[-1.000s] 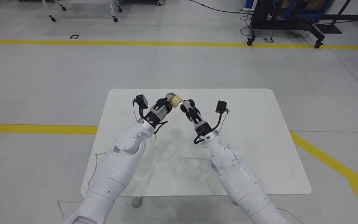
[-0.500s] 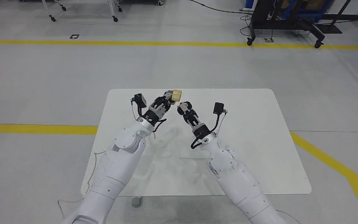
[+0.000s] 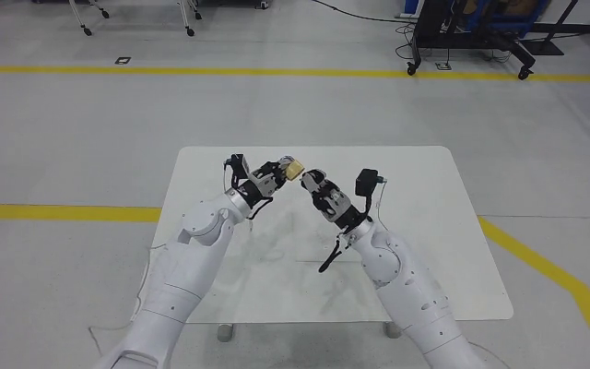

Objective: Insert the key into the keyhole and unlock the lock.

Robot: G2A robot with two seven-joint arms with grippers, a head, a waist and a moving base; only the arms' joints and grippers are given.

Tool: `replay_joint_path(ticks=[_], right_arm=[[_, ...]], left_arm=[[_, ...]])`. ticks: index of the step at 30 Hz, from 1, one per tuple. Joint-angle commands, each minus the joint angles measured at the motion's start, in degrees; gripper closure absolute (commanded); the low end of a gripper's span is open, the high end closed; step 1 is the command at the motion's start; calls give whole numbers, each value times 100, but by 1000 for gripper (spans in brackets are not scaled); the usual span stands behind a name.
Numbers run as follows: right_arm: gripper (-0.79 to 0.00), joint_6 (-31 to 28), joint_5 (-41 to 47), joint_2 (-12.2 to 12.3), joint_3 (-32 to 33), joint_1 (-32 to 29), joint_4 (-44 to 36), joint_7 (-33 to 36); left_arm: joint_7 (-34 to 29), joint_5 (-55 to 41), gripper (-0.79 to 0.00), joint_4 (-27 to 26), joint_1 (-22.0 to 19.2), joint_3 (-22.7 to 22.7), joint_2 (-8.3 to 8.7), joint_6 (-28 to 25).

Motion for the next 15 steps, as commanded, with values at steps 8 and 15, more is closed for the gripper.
replay_joint_path(ticks=[8,15], right_arm=[[0,32,-864,60,136,-24,-124,-465],[0,207,-1380,65,28,61,-3,-584]], left_arm=[[-99,65,0,-67,11,21,20,253],[-314,189,0,-92,-31,42,50,445]])
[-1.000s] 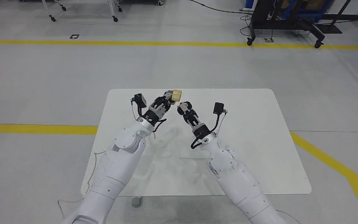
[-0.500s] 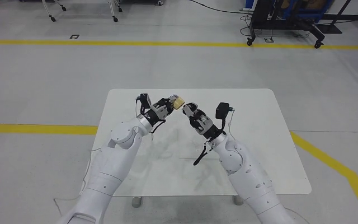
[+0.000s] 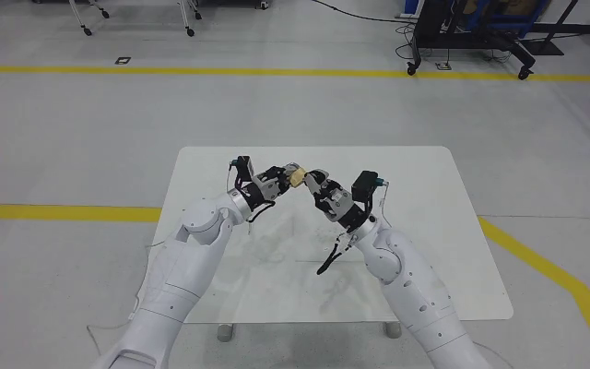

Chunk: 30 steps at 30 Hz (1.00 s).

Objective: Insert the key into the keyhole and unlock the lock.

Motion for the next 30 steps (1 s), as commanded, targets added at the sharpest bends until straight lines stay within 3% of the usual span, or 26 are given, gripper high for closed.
replay_joint_path(ticks=[1,14,30], right_arm=[[0,61,-95,-1,-25,26,37,-35],[0,501,-574,38,61,64,142,-237],[0,460,-467,62,44,61,298,-164]], left_arm=[[-8,23,0,-14,-1,-9,8,18],[-32,302,0,-18,-76,101,26,67],[126,47,0,176,-208,75,4,104]])
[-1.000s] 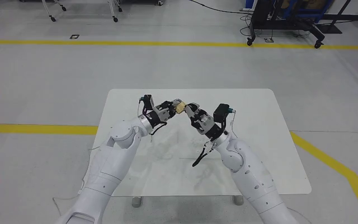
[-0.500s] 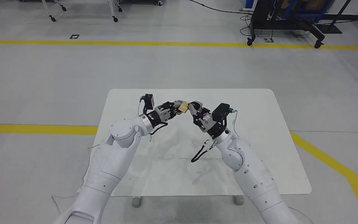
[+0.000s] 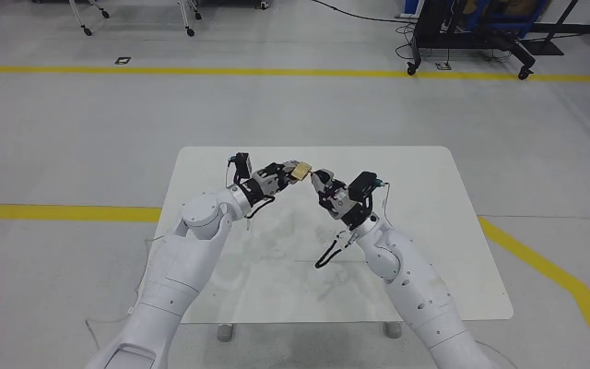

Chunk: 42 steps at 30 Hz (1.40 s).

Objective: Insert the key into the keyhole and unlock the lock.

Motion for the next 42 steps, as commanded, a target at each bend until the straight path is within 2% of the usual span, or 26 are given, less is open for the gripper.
replay_joint_path(ticks=[1,9,14,18,20,25,42], right_arm=[[0,-27,52,5,6,-17,16,59],[0,-304,720,10,27,-63,20,410],[0,-565,2314,-22,120,-214,-28,658],[0,-341,3967,-69,69,-308,-119,1345],[0,-105,4504,-97,-25,-329,-164,1633],[0,289,5053,-166,-233,-307,-171,1786],[0,326,5549,-247,-379,-198,-157,1927]], left_arm=[[5,-7,0,9,-8,5,-2,-14],[-80,-59,0,28,-9,28,-6,-125],[50,-39,0,91,34,-57,5,-432],[282,116,0,53,101,-71,9,-666],[366,222,0,-10,146,-38,8,-706],[606,450,0,-205,239,-3,10,-802],[1040,961,0,-584,435,42,17,-1058]])
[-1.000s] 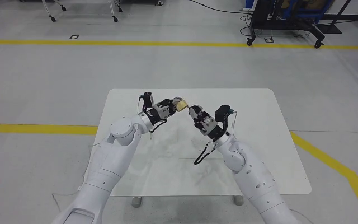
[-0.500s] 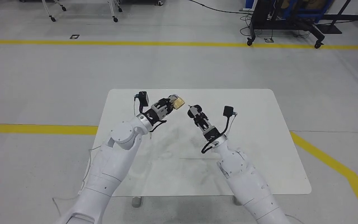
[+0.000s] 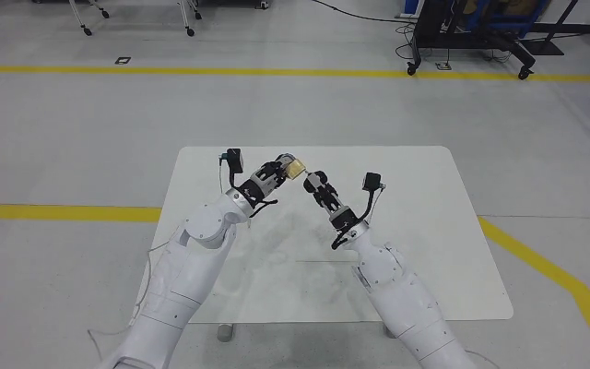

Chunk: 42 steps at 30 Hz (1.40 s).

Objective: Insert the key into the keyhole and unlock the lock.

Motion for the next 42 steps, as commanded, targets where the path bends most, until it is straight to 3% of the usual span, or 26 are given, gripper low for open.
replay_joint_path(ticks=[1,42], right_arm=[[0,20,7,-7,-15,16,6,11],[0,114,-51,-100,-101,126,48,6]], left_arm=[[19,7,0,-4,6,4,-3,-18],[95,228,0,137,-73,-15,-29,-190]])
